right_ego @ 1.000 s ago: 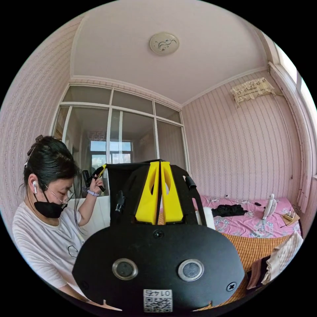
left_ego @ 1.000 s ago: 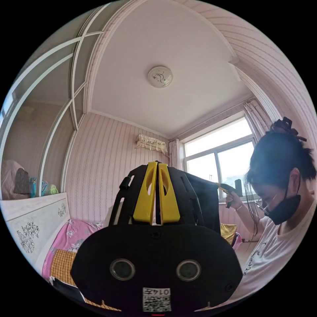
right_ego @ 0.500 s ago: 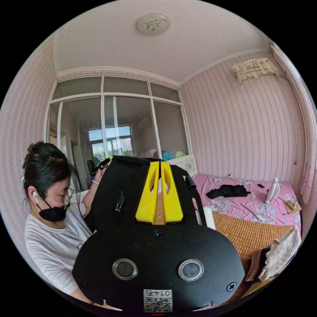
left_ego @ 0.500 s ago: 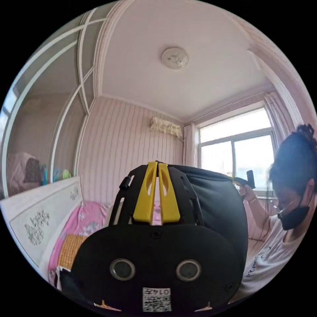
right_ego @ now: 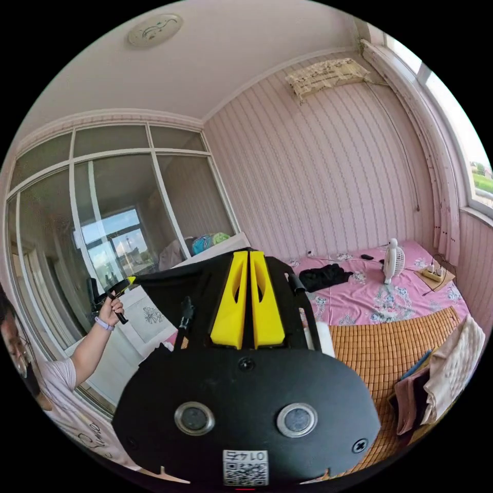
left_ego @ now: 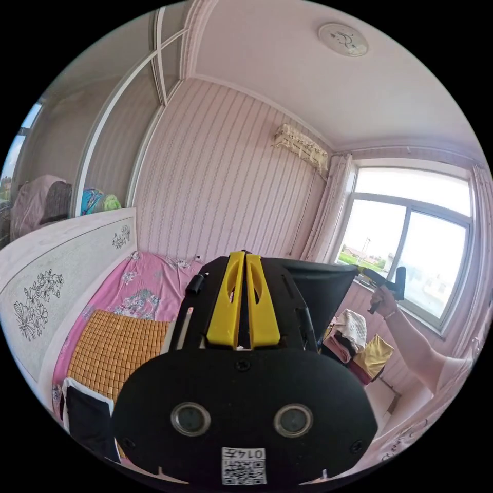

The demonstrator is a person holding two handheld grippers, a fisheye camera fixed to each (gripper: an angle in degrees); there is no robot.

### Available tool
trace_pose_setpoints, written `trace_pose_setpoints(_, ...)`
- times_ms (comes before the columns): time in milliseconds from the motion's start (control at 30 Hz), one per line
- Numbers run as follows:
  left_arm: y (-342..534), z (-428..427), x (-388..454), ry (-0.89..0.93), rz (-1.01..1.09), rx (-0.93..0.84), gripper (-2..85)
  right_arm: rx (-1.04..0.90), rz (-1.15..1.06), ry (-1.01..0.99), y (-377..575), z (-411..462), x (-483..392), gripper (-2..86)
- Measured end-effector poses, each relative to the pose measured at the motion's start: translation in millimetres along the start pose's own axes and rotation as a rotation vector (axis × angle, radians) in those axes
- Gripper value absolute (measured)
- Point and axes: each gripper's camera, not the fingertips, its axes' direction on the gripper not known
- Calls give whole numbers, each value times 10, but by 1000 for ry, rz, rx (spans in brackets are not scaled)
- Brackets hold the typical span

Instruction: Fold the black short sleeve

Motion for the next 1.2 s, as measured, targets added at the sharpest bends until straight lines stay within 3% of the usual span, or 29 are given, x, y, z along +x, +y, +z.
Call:
trace_pose_setpoints(200, 958, 380, -372, -43, 18, -166, -10, -181, -63, 3, 1167, 227, 378, 1)
trace_pose_setpoints(433, 2924, 1164, -1148, -94, -217, -580, -10, -542, 271, 86, 3337, 746, 1394, 1)
trace_pose_setpoints(633, 4184, 1557, -1496, -201, -318, -854, -10, -759, 502, 123, 4584, 924, 1917, 2)
trace_pose_setpoints(833, 4746, 1616, -1569, -227, -272, -1016, -10, -970, 435, 150, 5123, 776, 2006, 3)
trace_pose_setpoints(1200, 5355, 1499, -1583, -157, -188, -1142, -8, -1093, 369, 107, 5540, 259, 1913, 7)
